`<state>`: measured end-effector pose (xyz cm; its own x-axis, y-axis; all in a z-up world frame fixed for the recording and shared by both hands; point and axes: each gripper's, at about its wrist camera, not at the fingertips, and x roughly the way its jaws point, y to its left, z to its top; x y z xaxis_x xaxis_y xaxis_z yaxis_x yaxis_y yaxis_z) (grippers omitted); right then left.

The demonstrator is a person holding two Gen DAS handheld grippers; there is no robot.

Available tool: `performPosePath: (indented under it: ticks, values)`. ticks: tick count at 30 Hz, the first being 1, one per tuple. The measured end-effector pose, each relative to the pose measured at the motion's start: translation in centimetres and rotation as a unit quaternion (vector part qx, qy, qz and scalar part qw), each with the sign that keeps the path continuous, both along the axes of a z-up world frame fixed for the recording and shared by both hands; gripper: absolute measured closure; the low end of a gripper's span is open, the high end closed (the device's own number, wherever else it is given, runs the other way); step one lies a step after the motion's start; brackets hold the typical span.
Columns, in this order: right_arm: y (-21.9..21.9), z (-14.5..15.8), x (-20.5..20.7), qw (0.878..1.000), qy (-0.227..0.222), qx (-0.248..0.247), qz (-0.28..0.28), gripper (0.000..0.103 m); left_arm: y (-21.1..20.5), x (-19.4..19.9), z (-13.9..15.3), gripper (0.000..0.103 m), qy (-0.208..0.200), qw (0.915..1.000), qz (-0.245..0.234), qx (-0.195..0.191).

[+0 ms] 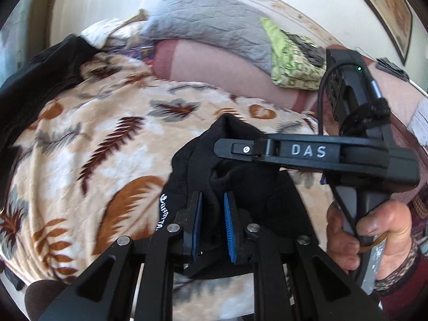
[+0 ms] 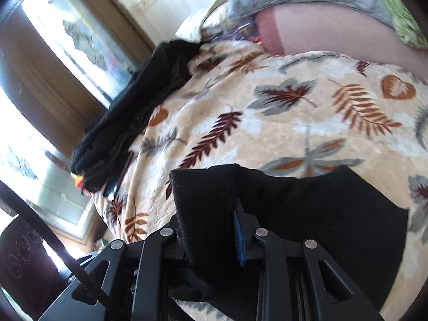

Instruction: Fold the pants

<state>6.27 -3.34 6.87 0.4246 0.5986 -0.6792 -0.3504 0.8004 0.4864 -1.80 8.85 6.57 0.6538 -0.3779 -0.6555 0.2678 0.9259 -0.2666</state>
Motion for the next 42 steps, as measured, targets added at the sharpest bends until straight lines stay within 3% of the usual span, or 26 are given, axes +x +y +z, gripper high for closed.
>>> performPosePath:
  ticks: [4, 8, 11, 14, 17, 20, 21, 23, 25, 27, 29, 34, 35, 37, 38, 42]
  values:
    - [-6.0, -0.3, -0.5, 0.998, 0.001, 0.026, -0.051, 0.077, -6.0, 0.6, 0.3, 0.087, -0.006, 0.9985, -0.051, 0.019]
    - [-12.3, -2.8, -0.7, 0.992, 0.025, 0.056, -0.107, 0.079, -11.7, 1.1, -1.1, 0.087, 0.007, 0.9946, -0.096, 0.039]
    - [-15.2, -4.6, -0.9, 0.988, 0.033, 0.071, -0.132, 0.081, -13.6, 0.5, -1.5, 0.087, 0.021, 0.9923, -0.118, 0.030]
    - [-17.7, -6.3, -1.1, 0.984, 0.035, 0.072, -0.159, 0.097, -13.9, -0.8, -1.3, 0.082, 0.024, 0.9899, -0.136, 0.031]
    - [-20.8, -7.7, -1.0, 0.976, 0.043, 0.080, -0.197, 0.097, -12.7, -1.4, -0.7, 0.067, 0.019, 0.9913, -0.125, 0.036]
    - [-23.2, -8.1, -0.9, 0.967, 0.048, 0.086, -0.237, 0.094, -10.3, -1.5, 0.1, 0.059, 0.016, 0.9950, -0.094, 0.030]
    - [-23.9, -8.1, -1.0, 0.964, 0.051, 0.111, -0.236, 0.094, -9.1, -1.4, 0.4, 0.058, 0.014, 0.9964, -0.079, 0.026]
    - [-24.6, -8.0, -1.4, 0.962, 0.054, 0.155, -0.218, 0.087, -7.7, -1.4, 0.7, 0.053, 0.013, 0.9979, -0.060, 0.024]
    - [-24.5, -7.6, -2.1, 0.963, 0.050, 0.174, -0.200, 0.069, -6.2, -1.3, 0.7, 0.051, 0.012, 0.9988, -0.041, 0.022]
    - [-23.3, -7.5, -3.0, 0.967, 0.056, 0.176, -0.176, 0.044, -5.2, -1.2, 0.4, 0.050, 0.013, 0.9992, -0.029, 0.023]
    - [-21.6, -7.9, -3.5, 0.971, 0.069, 0.164, -0.160, 0.038, -4.8, -1.2, 0.1, 0.050, 0.018, 0.9993, -0.025, 0.022]
    - [-18.0, -8.8, -3.7, 0.977, 0.085, 0.139, -0.137, 0.036, -4.3, -1.2, -0.7, 0.050, 0.032, 0.9990, -0.025, 0.018]
    - [-17.1, -8.6, -3.6, 0.980, 0.077, 0.125, -0.132, 0.037, -4.2, -1.2, -0.8, 0.050, 0.033, 0.9990, -0.024, 0.019]
    - [-15.8, -8.3, -3.4, 0.985, 0.067, 0.110, -0.115, 0.076, -3.9, -1.2, -0.9, 0.050, 0.035, 0.9990, -0.018, 0.021]
    - [-15.3, -8.1, -3.4, 0.986, 0.065, 0.111, -0.103, 0.085, -3.7, -1.1, -1.0, 0.050, 0.037, 0.9990, -0.016, 0.021]
    - [-15.7, -6.7, -3.8, 0.985, 0.035, 0.123, -0.113, 0.089, -3.0, -0.7, -1.2, 0.047, 0.043, 0.9988, -0.004, 0.024]
